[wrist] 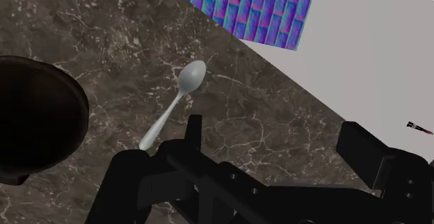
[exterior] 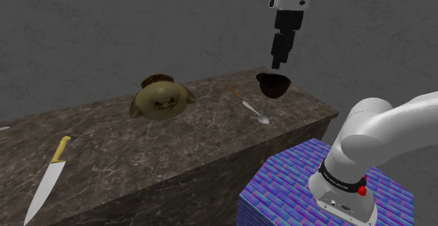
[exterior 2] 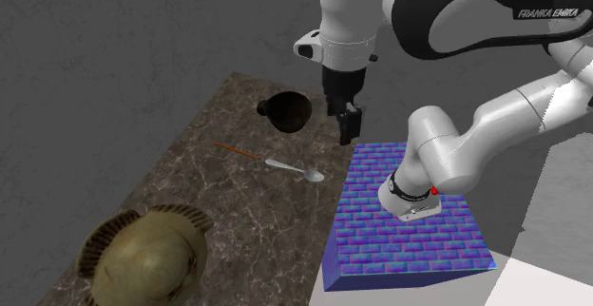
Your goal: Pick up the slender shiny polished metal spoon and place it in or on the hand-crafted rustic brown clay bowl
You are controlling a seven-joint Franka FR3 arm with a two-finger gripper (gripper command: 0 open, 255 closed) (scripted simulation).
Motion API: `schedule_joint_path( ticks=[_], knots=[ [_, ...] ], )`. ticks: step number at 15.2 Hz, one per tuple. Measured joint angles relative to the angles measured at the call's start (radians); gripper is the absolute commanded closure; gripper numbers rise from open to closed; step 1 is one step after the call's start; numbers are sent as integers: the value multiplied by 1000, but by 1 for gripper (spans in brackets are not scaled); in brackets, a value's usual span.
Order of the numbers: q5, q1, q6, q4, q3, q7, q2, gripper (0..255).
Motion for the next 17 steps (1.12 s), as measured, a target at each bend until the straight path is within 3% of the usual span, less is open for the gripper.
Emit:
schedule_joint_path(
  ticks=[3, 17],
  knots=[
    [3, -11, 36, -25, -1, 17, 16, 0],
    [50, -115, 468, -188, -22, 197, 332, 0]
  ],
)
